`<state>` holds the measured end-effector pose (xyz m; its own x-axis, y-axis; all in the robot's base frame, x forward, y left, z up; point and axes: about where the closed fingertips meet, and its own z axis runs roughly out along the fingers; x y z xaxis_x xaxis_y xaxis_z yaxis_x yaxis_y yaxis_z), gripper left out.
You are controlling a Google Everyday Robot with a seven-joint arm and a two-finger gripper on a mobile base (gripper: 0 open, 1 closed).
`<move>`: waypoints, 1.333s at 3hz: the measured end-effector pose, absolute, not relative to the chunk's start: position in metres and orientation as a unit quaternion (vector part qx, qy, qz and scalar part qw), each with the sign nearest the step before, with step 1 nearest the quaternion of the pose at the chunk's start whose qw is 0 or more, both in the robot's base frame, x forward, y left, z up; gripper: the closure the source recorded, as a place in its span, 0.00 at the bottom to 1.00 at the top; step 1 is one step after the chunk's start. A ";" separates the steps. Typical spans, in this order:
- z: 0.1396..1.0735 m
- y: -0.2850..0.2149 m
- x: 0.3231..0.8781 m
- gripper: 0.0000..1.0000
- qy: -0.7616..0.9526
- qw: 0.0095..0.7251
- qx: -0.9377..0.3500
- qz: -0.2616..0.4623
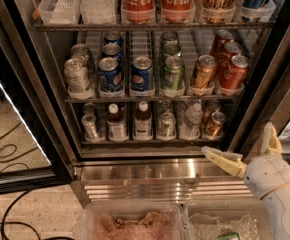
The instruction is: Pick coke can from middle shelf of fridge
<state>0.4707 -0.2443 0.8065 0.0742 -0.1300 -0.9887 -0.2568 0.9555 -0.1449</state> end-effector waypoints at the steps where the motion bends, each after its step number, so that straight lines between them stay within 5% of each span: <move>1: 0.796 -0.240 0.494 0.00 0.647 0.752 -0.123 0.042; 4: 0.798 -0.237 0.506 0.00 0.638 0.759 -0.120 0.054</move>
Offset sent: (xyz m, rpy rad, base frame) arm 0.0355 0.0045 -0.0184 0.0380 -0.1286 -0.0200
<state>0.5058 -0.2371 0.7976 0.1801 -0.0715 -0.9810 -0.2350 0.9653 -0.1135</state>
